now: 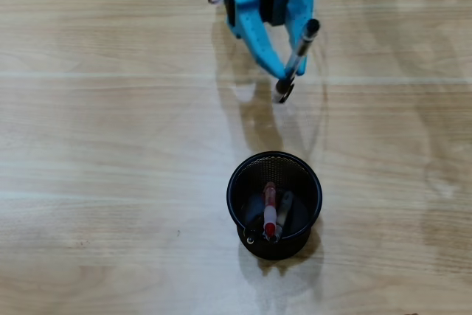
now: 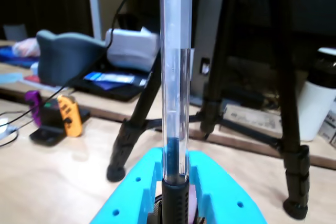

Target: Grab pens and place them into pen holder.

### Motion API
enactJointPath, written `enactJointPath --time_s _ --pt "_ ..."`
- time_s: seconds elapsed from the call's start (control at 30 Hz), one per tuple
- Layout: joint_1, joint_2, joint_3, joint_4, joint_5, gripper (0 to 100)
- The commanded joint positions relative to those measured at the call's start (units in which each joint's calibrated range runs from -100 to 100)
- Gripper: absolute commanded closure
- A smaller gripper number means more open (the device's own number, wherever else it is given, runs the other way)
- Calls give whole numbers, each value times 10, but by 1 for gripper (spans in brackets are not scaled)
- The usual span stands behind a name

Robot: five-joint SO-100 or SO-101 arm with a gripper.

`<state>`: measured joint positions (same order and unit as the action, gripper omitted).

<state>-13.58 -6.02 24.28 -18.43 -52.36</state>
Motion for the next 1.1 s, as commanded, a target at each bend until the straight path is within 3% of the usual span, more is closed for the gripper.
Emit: enactJointPath --time_s 0.0,0.4,0.77,0.97,1.07 --pt "25 51 -20 -121 -1 98" --pt "41 266 -214 -147 -22 98" --pt "56 350 -241 -149 -22 97" --pt "55 357 -241 -152 -22 85" --pt "54 350 -241 -153 -22 84"
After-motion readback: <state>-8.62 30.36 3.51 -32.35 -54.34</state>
